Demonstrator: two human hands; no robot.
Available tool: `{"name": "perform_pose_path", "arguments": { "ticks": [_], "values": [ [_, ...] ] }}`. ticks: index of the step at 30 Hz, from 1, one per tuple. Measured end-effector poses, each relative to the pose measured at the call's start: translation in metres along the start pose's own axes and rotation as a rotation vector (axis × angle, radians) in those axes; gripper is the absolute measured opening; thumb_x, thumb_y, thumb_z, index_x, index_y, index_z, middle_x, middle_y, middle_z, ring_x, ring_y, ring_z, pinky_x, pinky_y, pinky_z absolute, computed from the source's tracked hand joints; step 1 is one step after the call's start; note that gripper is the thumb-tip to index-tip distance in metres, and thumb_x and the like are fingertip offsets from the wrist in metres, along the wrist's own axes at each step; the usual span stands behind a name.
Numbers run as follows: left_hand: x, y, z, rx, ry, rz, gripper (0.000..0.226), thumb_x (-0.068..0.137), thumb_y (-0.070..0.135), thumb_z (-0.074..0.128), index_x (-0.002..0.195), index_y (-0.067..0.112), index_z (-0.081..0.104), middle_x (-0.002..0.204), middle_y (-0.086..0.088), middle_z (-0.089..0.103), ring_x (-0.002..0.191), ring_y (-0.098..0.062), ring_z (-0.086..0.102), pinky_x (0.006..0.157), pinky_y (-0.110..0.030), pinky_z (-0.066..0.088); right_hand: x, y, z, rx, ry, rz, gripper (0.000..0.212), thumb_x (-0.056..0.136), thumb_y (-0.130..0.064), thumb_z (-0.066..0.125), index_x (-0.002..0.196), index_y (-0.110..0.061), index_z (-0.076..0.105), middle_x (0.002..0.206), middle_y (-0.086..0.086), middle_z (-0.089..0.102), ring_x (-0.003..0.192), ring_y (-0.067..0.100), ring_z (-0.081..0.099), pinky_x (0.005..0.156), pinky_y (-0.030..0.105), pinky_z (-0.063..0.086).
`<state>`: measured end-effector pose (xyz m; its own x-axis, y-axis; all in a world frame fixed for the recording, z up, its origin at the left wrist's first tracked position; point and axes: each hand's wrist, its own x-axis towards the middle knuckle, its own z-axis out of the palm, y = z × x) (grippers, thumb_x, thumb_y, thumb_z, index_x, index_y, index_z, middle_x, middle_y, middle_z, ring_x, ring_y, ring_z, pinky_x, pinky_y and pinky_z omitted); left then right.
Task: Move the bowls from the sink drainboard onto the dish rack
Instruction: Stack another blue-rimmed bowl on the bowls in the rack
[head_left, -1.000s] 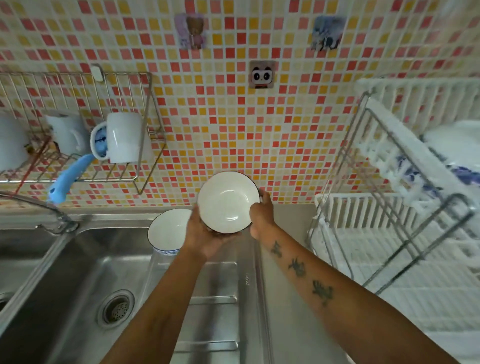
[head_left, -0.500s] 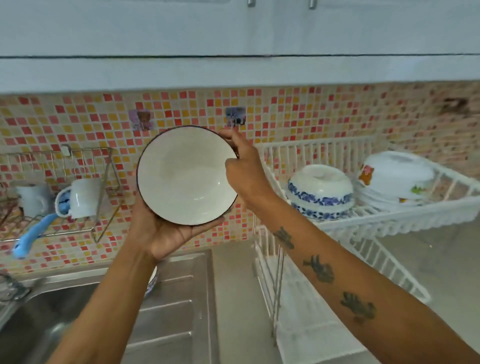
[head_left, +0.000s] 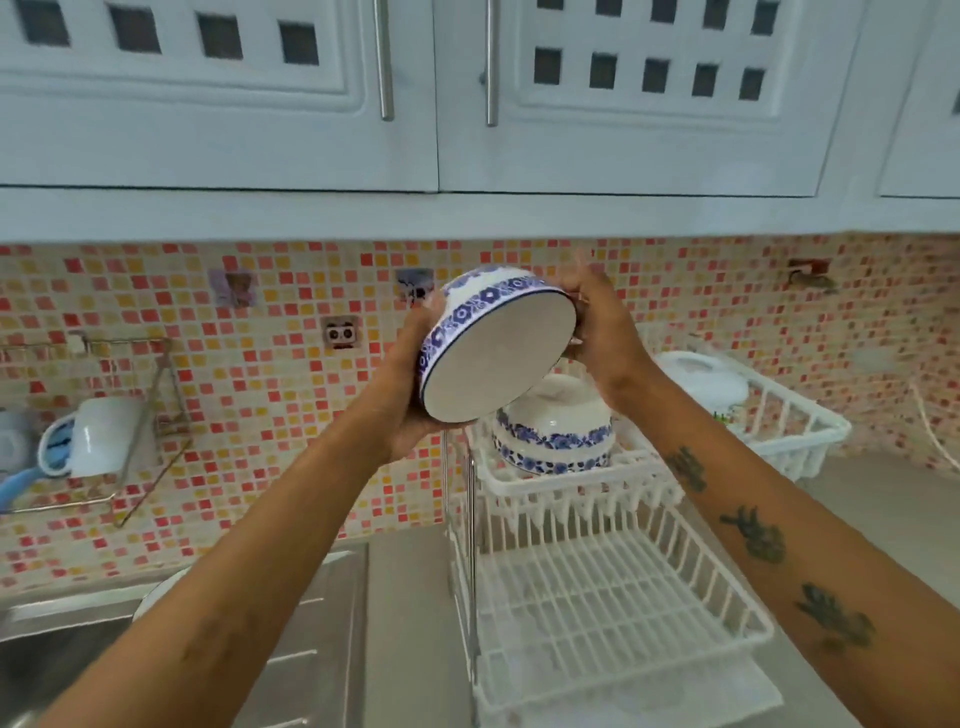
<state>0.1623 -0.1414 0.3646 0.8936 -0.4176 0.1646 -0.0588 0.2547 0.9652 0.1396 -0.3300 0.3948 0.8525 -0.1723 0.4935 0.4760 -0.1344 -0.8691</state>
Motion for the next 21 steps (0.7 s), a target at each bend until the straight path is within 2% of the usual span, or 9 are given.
{"name": "perform_pose_path", "arguments": {
  "ticks": [3, 7, 9, 11, 12, 13, 17, 21],
  "values": [
    [0.019, -0.003, 0.021, 0.209, 0.018, 0.107, 0.058, 0.067, 0.07, 0.065, 0.108, 0.029, 0.07, 0.107, -0.003, 0.075, 0.093, -0.023, 0.071, 0.084, -0.044, 0.057, 0.012, 0.003, -0.02, -0.059, 0.027, 0.027, 0.051, 0.097, -0.053, 0.032, 0.064, -0.029, 0.063, 0.07, -0.003, 0.064, 0.067, 0.013, 0.059, 0.074, 0.032, 0.045],
    [0.038, -0.021, 0.047, 0.49, 0.175, 0.324, 0.08, 0.064, 0.061, 0.077, 0.125, 0.017, 0.051, 0.111, 0.003, 0.068, 0.094, -0.015, 0.07, 0.076, -0.026, 0.058, 0.023, 0.011, -0.04, -0.136, -0.012, 0.107, 0.041, 0.098, -0.049, 0.035, 0.078, -0.023, 0.059, 0.077, 0.005, 0.065, 0.07, 0.022, 0.061, 0.081, 0.038, 0.048],
    [0.045, -0.03, 0.056, 0.677, 0.232, 0.417, 0.09, 0.059, 0.059, 0.081, 0.132, 0.023, 0.042, 0.12, 0.005, 0.059, 0.104, -0.012, 0.063, 0.084, -0.026, 0.055, 0.027, 0.017, -0.046, -0.188, -0.054, 0.152, 0.039, 0.095, -0.052, 0.038, 0.088, -0.022, 0.062, 0.09, 0.008, 0.068, 0.08, 0.026, 0.065, 0.083, 0.04, 0.051],
    [0.054, -0.036, 0.062, 0.883, 0.251, 0.453, 0.104, 0.055, 0.062, 0.082, 0.139, 0.024, 0.035, 0.134, 0.0, 0.048, 0.118, -0.015, 0.053, 0.096, -0.029, 0.049, 0.031, 0.026, -0.049, -0.292, -0.087, 0.193, 0.058, 0.082, -0.067, 0.045, 0.11, -0.019, 0.062, 0.109, 0.007, 0.067, 0.094, 0.026, 0.067, 0.088, 0.042, 0.054],
    [0.06, -0.038, 0.064, 0.952, 0.25, 0.443, 0.108, 0.056, 0.061, 0.082, 0.142, 0.022, 0.031, 0.138, -0.002, 0.043, 0.122, -0.016, 0.049, 0.1, -0.03, 0.045, 0.034, 0.031, -0.051, -0.322, -0.085, 0.22, 0.072, 0.073, -0.074, 0.05, 0.117, -0.017, 0.06, 0.114, 0.006, 0.066, 0.098, 0.026, 0.067, 0.088, 0.043, 0.055],
    [0.064, -0.04, 0.066, 0.993, 0.253, 0.417, 0.111, 0.056, 0.061, 0.082, 0.145, 0.021, 0.029, 0.139, -0.003, 0.041, 0.125, -0.018, 0.047, 0.101, -0.03, 0.044, 0.038, 0.038, -0.053, -0.33, -0.066, 0.244, 0.077, 0.07, -0.075, 0.055, 0.12, -0.017, 0.058, 0.115, 0.005, 0.066, 0.099, 0.026, 0.067, 0.087, 0.042, 0.056],
    [0.079, -0.049, 0.069, 1.041, 0.268, 0.335, 0.119, 0.052, 0.063, 0.084, 0.145, 0.016, 0.029, 0.136, -0.005, 0.04, 0.124, -0.021, 0.047, 0.099, -0.032, 0.046, 0.05, 0.062, -0.058, -0.301, 0.021, 0.254, 0.043, 0.081, -0.045, 0.065, 0.113, -0.016, 0.06, 0.119, 0.005, 0.062, 0.099, 0.023, 0.063, 0.083, 0.035, 0.051],
    [0.084, -0.052, 0.069, 1.071, 0.298, 0.28, 0.118, 0.05, 0.059, 0.087, 0.142, 0.01, 0.032, 0.135, -0.006, 0.042, 0.123, -0.021, 0.046, 0.091, -0.025, 0.04, 0.057, 0.076, -0.057, -0.304, -0.001, 0.246, 0.032, 0.085, -0.035, 0.063, 0.112, -0.018, 0.062, 0.12, 0.003, 0.062, 0.1, 0.022, 0.06, 0.089, 0.035, 0.049]
  ]
}}
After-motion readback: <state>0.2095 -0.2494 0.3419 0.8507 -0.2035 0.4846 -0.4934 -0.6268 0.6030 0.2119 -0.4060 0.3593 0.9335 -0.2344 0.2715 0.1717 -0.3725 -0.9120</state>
